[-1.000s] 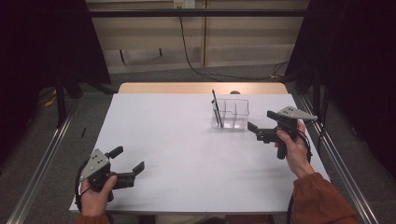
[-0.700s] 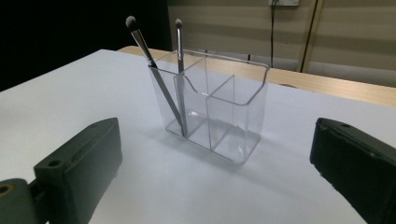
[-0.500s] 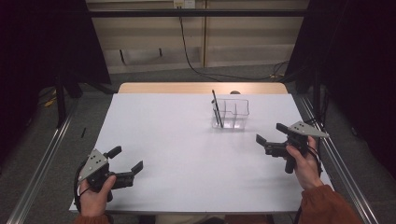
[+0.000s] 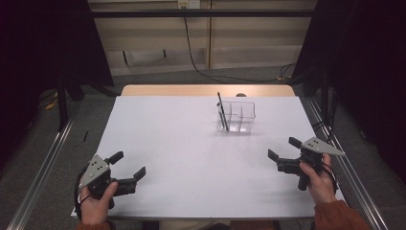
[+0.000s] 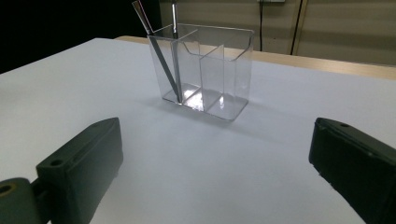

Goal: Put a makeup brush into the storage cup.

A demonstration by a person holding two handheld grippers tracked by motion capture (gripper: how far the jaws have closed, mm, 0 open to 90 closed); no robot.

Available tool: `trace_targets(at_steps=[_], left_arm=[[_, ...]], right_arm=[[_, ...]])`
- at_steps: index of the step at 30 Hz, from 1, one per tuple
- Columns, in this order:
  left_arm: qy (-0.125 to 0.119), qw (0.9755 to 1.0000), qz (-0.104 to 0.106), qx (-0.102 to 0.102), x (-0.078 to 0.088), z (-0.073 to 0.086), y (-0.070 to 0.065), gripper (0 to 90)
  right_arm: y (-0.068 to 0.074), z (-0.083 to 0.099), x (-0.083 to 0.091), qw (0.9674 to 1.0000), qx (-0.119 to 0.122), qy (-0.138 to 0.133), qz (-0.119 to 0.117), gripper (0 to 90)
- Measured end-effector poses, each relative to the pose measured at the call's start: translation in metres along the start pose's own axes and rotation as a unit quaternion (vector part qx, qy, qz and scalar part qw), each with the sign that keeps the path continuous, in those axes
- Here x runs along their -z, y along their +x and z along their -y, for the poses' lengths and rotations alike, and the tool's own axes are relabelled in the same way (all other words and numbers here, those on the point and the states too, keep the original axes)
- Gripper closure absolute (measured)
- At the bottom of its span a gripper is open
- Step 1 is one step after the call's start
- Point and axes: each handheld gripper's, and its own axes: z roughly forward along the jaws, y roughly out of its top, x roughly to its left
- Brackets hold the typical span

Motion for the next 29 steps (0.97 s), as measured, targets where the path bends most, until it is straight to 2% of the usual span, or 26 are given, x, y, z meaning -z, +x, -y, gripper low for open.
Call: trace_targets(at_steps=[8,10,12,27,29], left_arm=[[-0.001,1.0000,0.000,-0.001,0.001,0.000,0.000,2.7],[0.000,1.0000,0.001,-0.003,0.002,0.000,-0.001,2.7],[-0.002,1.0000,0.001,0.000,0.003,0.000,-0.001,2.7],[-0.001,1.0000,0.003,-0.002,0.001,0.000,0.000,2.6],[0.002,1.0000,0.001,-0.008,0.001,0.000,0.000,2.6]], right_arm=[[0.001,0.009,0.012,1.0000,-0.007,0.002,0.002,1.0],[0.002,0.011,0.014,1.0000,-0.002,0.007,0.004,0.9],[0.004,0.013,0.016,0.9997,0.014,0.008,0.020,1.3],[0.005,0.014,0.020,0.9998,0.007,0.001,0.017,0.1],[0.005,0.014,0.019,0.9999,0.007,0.003,0.014,0.0]])
